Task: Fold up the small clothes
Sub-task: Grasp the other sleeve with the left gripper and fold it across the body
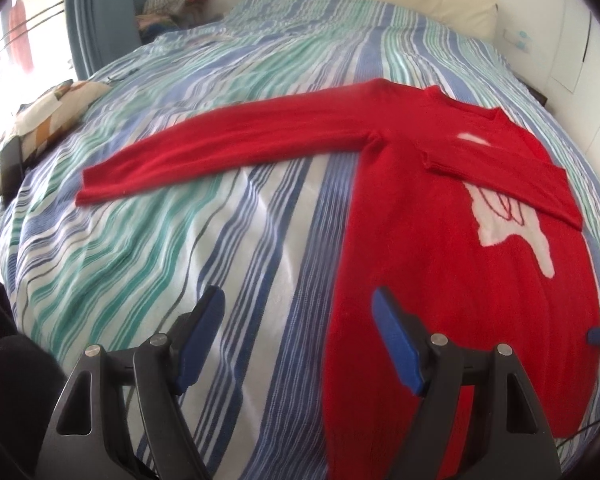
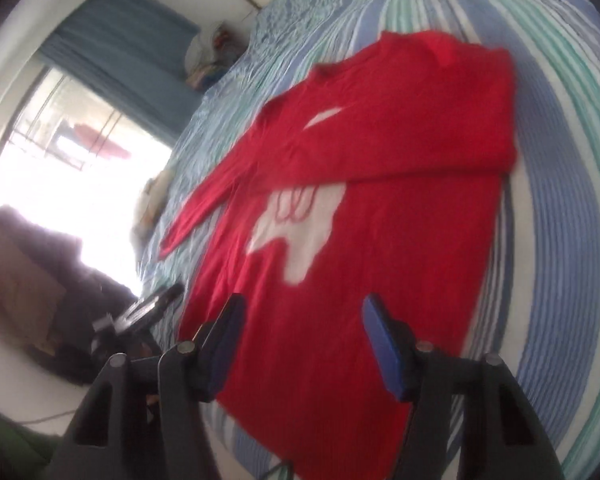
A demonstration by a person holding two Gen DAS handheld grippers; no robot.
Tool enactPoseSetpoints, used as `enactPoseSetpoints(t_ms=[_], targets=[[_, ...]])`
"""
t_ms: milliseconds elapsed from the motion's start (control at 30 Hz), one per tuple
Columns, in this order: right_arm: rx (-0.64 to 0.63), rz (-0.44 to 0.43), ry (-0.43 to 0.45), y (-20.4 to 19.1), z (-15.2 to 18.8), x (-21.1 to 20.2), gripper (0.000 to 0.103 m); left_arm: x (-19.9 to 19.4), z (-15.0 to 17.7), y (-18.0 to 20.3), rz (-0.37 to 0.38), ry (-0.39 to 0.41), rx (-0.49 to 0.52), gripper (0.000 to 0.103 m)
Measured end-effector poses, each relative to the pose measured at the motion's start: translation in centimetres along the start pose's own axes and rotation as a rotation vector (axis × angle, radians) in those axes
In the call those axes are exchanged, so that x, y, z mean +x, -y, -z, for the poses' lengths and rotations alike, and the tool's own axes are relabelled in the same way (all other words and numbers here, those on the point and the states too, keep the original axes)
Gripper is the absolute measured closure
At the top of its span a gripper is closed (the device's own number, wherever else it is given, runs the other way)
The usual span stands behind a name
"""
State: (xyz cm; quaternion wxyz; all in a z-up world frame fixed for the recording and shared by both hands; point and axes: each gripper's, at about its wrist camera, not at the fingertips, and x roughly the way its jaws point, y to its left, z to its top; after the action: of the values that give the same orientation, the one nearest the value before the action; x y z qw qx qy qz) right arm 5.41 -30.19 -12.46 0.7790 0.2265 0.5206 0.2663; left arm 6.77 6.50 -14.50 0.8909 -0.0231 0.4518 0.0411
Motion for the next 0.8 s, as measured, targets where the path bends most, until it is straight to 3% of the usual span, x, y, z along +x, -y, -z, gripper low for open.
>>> enactPoseSetpoints(t_ms=[100,233,333,467,533,667,800], targets=[[-0.072,0.109,-0.157,0.3,6.4,2.4,0.043,0.1,0.4,0.3,-0.009,-0.015,0.021,0.025],[-0.141,0.198,-0.159,-0.2,11.7,0.5,0.043,0.3,0.7,0.4,-0.008,-0.03,0.025,0.025],[-0.224,0.306,-0.135,-2.3,12.9,-0.8,0.043,0.6,0.8,0.9,-0.01,-0.042,0.031,0.025],[-0.298,0.302,-0.005,-6.2,12.5,-1.6,0.043,1.0,1.1,1.4,-0.022,-0.058,0.051,0.021],[-0.292,0.298,0.037,-6.5,12.5,-0.8,0.038,1.2,1.2,1.2,-0.035,-0.076,0.064,0.019],[-0.208,0.377,-0.034,-4.8,12.7,3.4,0.036,0.4,0.6,-0.2,-0.02,-0.107,0.071,0.019],[-0.237,0.399,-0.011,-5.3,13.7,3.2,0.032,-0.4,-3.3,-4.9,0.037,-0.075,-0.019,0.011]])
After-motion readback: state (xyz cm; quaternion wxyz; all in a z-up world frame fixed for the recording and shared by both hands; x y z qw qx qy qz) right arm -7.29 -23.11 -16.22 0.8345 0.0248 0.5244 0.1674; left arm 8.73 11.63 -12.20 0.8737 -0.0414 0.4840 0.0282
